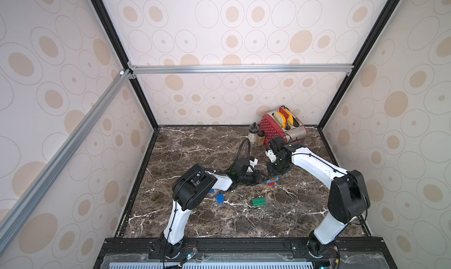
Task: Assemble the letter f with lego
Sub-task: Assemble the lego brick with the lego brick.
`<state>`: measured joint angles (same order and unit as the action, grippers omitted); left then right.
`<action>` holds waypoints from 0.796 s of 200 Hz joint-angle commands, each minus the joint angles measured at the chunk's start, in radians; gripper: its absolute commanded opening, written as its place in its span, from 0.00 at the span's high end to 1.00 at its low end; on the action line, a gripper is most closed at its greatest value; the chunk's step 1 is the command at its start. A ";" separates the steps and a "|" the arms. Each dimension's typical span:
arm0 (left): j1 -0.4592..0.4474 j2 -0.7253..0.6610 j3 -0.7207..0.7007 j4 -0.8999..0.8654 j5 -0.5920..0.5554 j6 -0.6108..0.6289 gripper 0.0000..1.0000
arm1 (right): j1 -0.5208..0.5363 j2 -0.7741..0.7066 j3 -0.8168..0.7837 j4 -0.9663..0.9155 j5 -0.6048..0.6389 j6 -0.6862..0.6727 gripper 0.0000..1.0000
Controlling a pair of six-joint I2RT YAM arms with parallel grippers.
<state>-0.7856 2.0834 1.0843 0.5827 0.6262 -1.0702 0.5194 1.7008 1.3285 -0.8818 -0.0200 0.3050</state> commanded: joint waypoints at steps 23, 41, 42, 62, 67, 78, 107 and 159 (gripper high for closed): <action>-0.002 0.012 0.025 0.008 0.007 -0.012 0.60 | -0.001 0.013 -0.002 -0.008 0.019 -0.009 0.80; -0.002 0.012 0.025 0.009 0.007 -0.012 0.60 | -0.002 0.014 -0.003 -0.009 0.017 -0.009 0.80; -0.002 0.012 0.025 0.009 0.008 -0.013 0.60 | -0.001 0.014 -0.004 -0.009 0.017 -0.009 0.80; -0.001 0.012 0.023 0.008 0.009 -0.010 0.60 | -0.002 0.014 -0.006 -0.011 0.012 -0.010 0.80; -0.002 0.013 0.023 0.009 0.009 -0.010 0.60 | -0.002 0.014 -0.004 -0.011 0.012 -0.012 0.80; -0.002 0.015 0.023 0.008 0.010 -0.011 0.60 | -0.002 0.016 -0.002 -0.014 0.010 -0.013 0.80; -0.001 0.022 0.022 0.010 0.008 -0.020 0.60 | -0.001 0.019 0.017 -0.023 0.000 -0.023 0.80; -0.001 0.024 0.017 0.021 0.013 -0.028 0.60 | -0.001 0.033 0.004 -0.033 -0.047 -0.052 0.78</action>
<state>-0.7856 2.0880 1.0843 0.5903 0.6353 -1.0859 0.5190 1.7069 1.3342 -0.8959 -0.0280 0.2741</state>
